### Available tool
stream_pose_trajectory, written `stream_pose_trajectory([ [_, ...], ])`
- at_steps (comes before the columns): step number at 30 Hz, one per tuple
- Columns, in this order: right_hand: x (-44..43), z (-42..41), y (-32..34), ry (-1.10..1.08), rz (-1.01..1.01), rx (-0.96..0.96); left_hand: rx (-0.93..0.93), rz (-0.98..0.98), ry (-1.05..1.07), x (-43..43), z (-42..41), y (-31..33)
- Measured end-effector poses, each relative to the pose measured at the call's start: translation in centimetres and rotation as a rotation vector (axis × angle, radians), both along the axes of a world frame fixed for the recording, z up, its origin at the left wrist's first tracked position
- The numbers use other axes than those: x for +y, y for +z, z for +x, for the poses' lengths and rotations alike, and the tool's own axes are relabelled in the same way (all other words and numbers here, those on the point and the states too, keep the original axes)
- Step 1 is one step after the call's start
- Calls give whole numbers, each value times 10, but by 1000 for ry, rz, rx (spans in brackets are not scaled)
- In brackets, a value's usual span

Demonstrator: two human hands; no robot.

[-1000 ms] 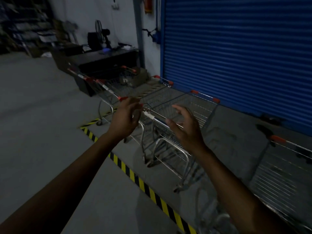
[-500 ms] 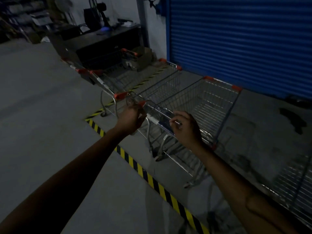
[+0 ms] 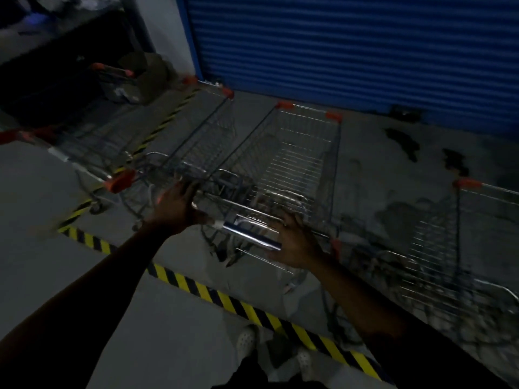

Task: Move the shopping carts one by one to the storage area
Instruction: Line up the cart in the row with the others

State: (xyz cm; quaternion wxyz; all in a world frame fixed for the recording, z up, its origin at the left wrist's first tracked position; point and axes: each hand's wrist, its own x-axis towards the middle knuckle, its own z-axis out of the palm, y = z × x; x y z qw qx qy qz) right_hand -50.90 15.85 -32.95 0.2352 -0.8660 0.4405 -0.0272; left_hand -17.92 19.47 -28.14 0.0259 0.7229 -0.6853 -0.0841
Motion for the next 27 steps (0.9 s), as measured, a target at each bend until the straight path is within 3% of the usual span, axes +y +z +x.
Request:
stream_pose_trajectory([
  [6, -10, -10, -5, -131, 66, -9, -167, 256, -303, -56, 24, -26],
  [19, -74, -90, 17, -360, 68, 102, -28, 136, -372, -142, -59, -31],
  [27, -117, -158, 21, -413, 57, 176, -67, 137, -392, -198, -131, -36],
])
